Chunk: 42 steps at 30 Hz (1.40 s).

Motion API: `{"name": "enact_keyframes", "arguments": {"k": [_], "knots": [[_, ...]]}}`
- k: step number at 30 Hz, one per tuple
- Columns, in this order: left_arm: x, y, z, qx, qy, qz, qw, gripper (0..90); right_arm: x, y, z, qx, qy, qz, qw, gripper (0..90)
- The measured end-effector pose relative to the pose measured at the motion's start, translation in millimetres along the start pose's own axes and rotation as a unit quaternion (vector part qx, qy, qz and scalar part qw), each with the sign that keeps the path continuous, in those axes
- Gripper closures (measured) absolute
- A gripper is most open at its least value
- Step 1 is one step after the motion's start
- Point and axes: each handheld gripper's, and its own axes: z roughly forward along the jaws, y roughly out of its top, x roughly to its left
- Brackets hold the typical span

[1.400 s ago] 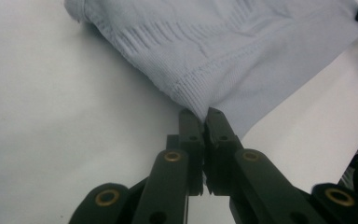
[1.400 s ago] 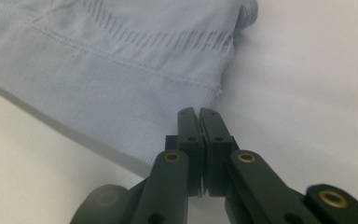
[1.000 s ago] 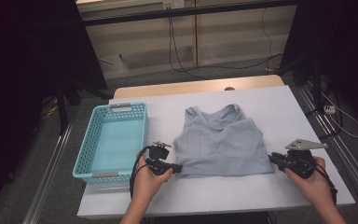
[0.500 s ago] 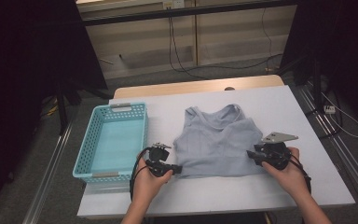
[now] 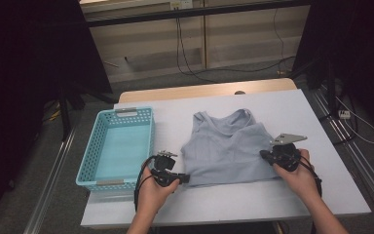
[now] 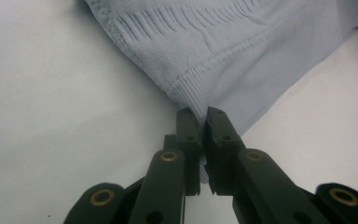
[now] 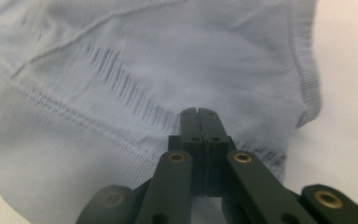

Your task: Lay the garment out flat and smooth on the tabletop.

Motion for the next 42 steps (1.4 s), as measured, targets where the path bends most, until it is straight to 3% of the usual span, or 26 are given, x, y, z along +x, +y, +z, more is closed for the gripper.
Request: {"name": "enact_keyframes", "arguments": {"k": [6, 11, 18, 25, 32, 39, 42], "knots": [[-0.8, 1.2, 2.6, 0.003, -0.003, 0.002, 1.0000, 85.1, -6.3, 4.3, -1.6, -0.012, -0.011, 0.007, 0.9998, 90.0], [-1.3, 0.6, 4.9, 0.005, 0.001, 0.005, 1.0000, 83.6, -6.8, -4.1, 11.4, 0.022, 0.001, -0.001, 0.9998, 90.0], [-1.5, 1.2, 3.0, 0.002, 0.001, 0.007, 1.0000, 80.9, -9.3, -8.2, 12.4, 0.012, -0.001, 0.005, 0.9999, 90.0], [2.1, 2.9, -2.5, -0.013, 0.001, 0.006, 0.9999, 74.4, -8.6, -10.3, 11.9, 0.004, -0.002, 0.005, 1.0000, 90.0], [5.5, 4.5, -6.1, -0.034, 0.009, 0.011, 0.9993, 62.2, -8.3, -11.9, 10.8, 0.001, 0.001, 0.006, 1.0000, 87.4], [2.7, 6.5, -3.3, -0.050, 0.023, 0.041, 0.9976, 48.2, -8.4, -10.9, 8.6, -0.012, 0.008, 0.013, 0.9998, 75.2], [3.7, 7.0, -2.7, -0.057, 0.030, 0.047, 0.9968, 38.4, -9.4, -8.9, 4.0, -0.023, 0.012, 0.024, 0.9994, 57.9]]}}
